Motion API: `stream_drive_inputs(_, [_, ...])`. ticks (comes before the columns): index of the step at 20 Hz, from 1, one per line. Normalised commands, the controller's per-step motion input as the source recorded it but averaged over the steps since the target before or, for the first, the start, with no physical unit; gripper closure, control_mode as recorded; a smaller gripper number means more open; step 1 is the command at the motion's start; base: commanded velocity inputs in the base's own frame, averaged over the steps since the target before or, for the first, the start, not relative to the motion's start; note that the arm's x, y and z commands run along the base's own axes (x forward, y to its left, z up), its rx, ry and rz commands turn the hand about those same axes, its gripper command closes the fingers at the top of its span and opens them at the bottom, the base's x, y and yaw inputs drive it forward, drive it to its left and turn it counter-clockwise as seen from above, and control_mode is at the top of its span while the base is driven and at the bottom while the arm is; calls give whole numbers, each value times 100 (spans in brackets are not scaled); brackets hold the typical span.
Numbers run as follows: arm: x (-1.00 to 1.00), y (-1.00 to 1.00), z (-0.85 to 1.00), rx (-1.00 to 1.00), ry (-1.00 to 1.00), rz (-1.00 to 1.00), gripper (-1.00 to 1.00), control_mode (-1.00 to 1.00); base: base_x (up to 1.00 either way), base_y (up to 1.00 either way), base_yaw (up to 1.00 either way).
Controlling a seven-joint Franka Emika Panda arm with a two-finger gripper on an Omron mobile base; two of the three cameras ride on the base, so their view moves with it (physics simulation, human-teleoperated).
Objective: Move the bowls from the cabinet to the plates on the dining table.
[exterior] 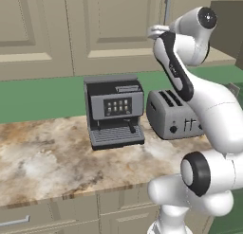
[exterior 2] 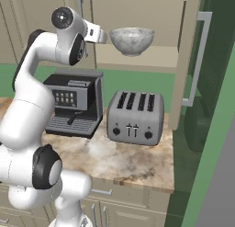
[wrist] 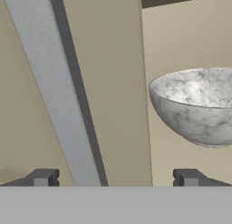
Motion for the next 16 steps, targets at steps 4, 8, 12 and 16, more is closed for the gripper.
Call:
stream_drive_inputs(4, [52,1,0,0,0,-1,-100,-100,0,0,0])
stream_drive_inputs(8, [48,1,0,0,0,-1,-100,-100,0,0,0])
stream_drive_inputs(12, [50,2,0,0,0,-1,-100,-100,0,0,0])
stream_drive_inputs(16, [46,6,0,0,0,-2,100,-100,0,0,0])
